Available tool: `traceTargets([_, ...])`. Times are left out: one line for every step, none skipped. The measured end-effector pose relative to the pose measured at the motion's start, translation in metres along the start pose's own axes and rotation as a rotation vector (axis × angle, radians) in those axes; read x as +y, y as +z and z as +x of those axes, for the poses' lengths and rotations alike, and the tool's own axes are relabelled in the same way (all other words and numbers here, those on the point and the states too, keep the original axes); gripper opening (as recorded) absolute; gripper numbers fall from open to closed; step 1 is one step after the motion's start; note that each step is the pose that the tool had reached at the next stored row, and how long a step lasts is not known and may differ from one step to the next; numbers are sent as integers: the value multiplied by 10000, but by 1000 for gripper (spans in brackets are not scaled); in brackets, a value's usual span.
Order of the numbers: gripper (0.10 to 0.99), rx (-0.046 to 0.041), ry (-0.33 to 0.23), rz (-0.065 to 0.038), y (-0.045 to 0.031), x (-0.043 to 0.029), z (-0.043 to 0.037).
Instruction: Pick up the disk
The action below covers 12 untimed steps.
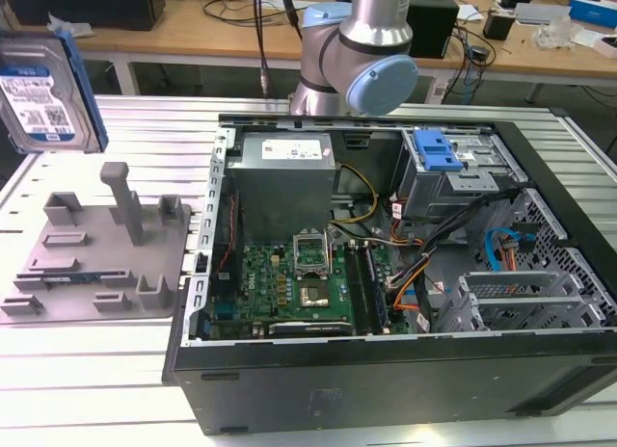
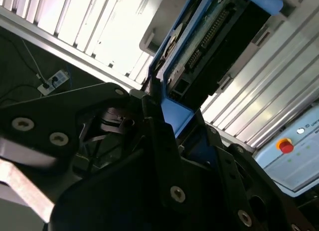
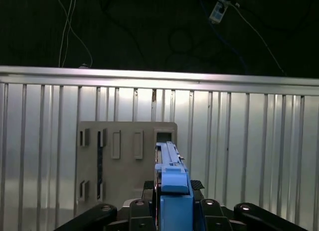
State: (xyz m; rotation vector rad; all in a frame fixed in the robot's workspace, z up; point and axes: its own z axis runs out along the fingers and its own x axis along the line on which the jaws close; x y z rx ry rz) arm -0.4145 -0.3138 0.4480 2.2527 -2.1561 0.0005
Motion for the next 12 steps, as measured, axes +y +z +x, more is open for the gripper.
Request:
traceTargets([369,-1,0,1,-95,2,2])
traceTargets([369,-1,0,1,-138,2,2])
traceTargets([369,-3,0,3,-151,3,3])
traceTargets([369,-3,-1,4,-153,3,3])
traceTargets([369,-2,0,2,-156,2,3])
traceTargets([369,-2,0,1,-159,3,3])
traceTargets([369,-2,0,2,-161,3,3])
traceTargets([369,-2,0,1,-163,3,3])
traceTargets([369,-2,0,2,-164,3,3])
traceTargets([369,-2,0,1,-165,3,3])
traceTargets([369,-2,0,2,-167,3,3])
traceTargets([369,-2,-1,1,-169,3,3])
